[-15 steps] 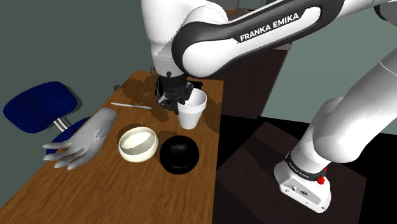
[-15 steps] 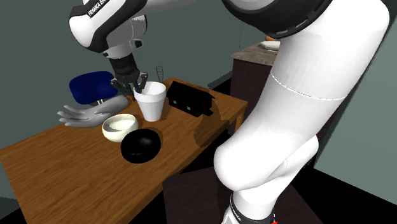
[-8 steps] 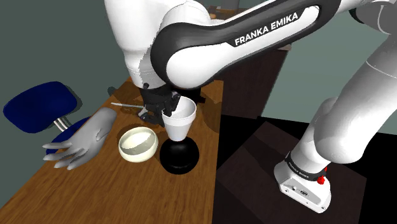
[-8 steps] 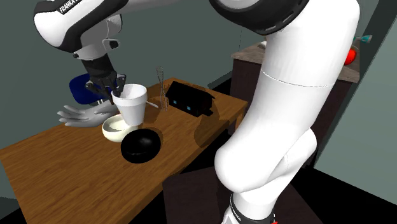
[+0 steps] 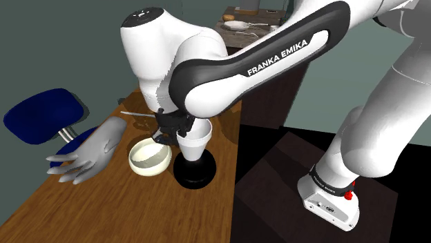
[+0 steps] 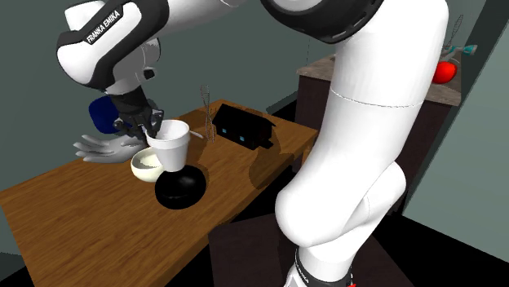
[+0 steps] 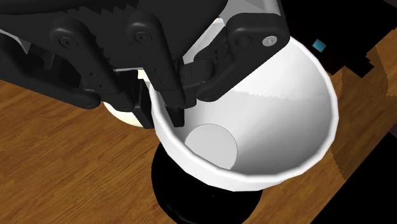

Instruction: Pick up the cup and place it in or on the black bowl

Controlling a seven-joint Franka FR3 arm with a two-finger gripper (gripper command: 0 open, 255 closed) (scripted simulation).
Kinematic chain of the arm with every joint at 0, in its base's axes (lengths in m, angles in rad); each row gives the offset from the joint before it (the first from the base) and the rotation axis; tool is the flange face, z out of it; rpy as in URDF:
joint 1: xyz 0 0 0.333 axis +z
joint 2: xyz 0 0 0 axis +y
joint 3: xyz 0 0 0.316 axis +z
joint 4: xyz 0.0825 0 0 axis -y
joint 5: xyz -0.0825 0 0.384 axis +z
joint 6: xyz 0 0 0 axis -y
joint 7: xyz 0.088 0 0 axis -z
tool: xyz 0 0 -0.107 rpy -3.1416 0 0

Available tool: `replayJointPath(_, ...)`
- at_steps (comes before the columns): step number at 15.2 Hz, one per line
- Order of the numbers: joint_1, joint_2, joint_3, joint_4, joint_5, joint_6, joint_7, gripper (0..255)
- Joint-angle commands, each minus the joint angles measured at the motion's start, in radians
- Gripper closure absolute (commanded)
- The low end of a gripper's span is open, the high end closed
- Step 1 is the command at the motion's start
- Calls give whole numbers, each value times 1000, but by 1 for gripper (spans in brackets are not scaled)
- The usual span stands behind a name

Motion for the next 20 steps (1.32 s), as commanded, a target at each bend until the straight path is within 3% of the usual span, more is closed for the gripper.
replayJointPath(1, 0, 9, 0, -17, -8, 25, 7, 255)
replayJointPath(11, 5, 78, -1, -87, -64, 146, 58, 255)
replayJointPath(18, 5, 78, -1, -87, -64, 146, 58, 255)
replayJointPath(19, 5, 78, -1, -87, -64, 146, 58, 0)
replayJointPath(20, 5, 78, -1, -87, -64, 146, 58, 0)
